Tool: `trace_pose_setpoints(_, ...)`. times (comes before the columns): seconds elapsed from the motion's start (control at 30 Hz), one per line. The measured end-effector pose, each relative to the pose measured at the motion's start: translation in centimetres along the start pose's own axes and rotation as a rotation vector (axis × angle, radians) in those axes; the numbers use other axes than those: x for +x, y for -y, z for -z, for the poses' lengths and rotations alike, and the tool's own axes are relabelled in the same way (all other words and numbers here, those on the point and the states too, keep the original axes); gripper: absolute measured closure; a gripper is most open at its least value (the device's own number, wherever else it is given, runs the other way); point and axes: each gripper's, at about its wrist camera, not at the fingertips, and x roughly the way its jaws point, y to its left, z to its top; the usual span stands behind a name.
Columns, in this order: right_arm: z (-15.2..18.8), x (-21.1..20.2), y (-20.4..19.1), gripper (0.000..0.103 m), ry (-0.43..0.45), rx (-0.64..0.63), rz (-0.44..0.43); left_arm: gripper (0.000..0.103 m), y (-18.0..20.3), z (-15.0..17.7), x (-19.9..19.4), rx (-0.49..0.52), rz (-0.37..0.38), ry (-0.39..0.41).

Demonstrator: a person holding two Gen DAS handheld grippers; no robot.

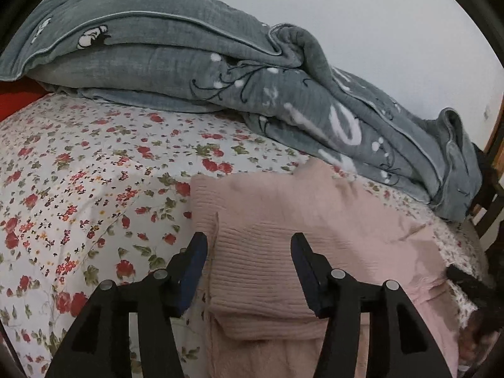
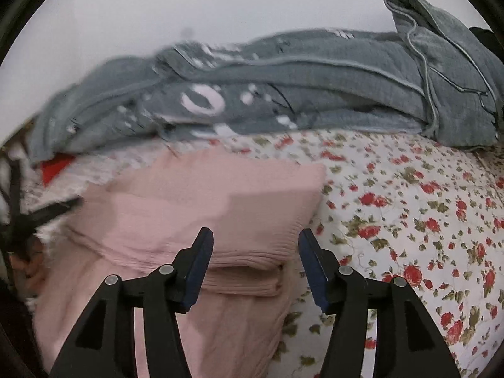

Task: Fold small clothes

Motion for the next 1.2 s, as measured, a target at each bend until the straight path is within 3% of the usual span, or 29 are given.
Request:
trace_pose_setpoints(0.1, 0.7, 2.4, 0.7, 0.052, -0.102, 0.025, 0.069, 0.050, 0.1, 0.4, 0.8, 0.020, -0.028, -0.045)
trace_pose_setpoints(0.17, 0.8, 2.5, 1.2, 0.052, -0.105, 0.047, 0.056, 0.051, 0.3, 0.9, 1.6, 0.040, -0.069, -0.085)
trace_pose_setpoints(0.23, 1.0, 2.2, 1.5, 0.052, -0.096, 0.057, 0.063, 0.050, 0.2, 1.4, 1.9, 0.044, -0.062, -0.107)
trace_pose_setpoints(0.5, 1.6, 1.5, 1.3, 0.048, -0.077, 0.064, 0.068, 0.043, -0.1, 2.5, 1.1, 0.051, -0.052, -0.089)
trace_pose_setpoints(1.2, 2.0, 0.8, 0.7, 0.047, -0.061, 0.049, 0.012, 0.042, -0.2, 2.8, 0.5, 0.028, -0.043, -0.070)
